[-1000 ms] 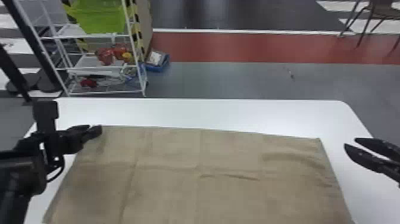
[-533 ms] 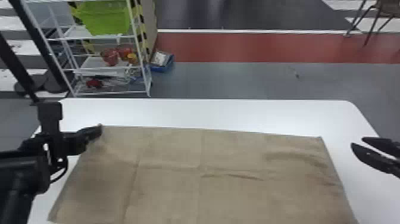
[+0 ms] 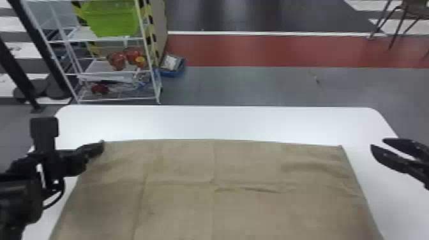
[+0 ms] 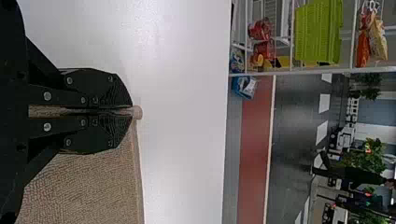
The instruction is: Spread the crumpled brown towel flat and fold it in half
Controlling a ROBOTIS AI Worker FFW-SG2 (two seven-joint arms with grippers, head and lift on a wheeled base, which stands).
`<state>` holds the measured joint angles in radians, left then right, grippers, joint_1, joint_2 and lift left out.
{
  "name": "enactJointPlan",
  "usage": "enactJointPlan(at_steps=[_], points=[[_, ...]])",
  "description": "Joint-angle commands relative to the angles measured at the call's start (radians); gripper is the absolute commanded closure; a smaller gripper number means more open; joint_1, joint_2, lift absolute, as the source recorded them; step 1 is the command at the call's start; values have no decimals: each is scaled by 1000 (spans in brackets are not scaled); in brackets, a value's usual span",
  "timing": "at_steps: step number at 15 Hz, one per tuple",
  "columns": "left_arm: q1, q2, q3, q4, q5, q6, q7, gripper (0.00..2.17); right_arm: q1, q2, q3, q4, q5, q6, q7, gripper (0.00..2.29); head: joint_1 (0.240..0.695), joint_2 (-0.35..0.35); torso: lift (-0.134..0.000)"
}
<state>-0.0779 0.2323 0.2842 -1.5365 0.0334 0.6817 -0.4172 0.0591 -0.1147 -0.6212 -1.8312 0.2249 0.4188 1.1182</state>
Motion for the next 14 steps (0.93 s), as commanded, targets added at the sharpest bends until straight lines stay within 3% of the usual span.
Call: enactJointPlan(at_steps=[1, 4, 9, 11, 14], points=[[14, -5, 1, -14, -1, 2, 0, 1085, -111, -29, 20, 147, 71, -48, -20, 657, 695, -4, -122], [14, -7, 0, -14, -4, -1, 2, 1085, -173, -63, 54, 254, 105, -91, -52, 657, 695, -31, -122], [12, -7, -8, -22, -3, -7, 0, 1085, -185, -65, 97, 368, 151, -223, -63, 650, 695, -28, -122], [12, -7, -11, -22, -3, -7, 0, 1085, -186, -65, 109, 412, 152, -272, -66, 421, 695, -19, -122], [12, -7, -8, -21, -3, -7, -8, 1085, -206, -66, 112, 461, 152, -291, -66, 421, 695, -8, -122]])
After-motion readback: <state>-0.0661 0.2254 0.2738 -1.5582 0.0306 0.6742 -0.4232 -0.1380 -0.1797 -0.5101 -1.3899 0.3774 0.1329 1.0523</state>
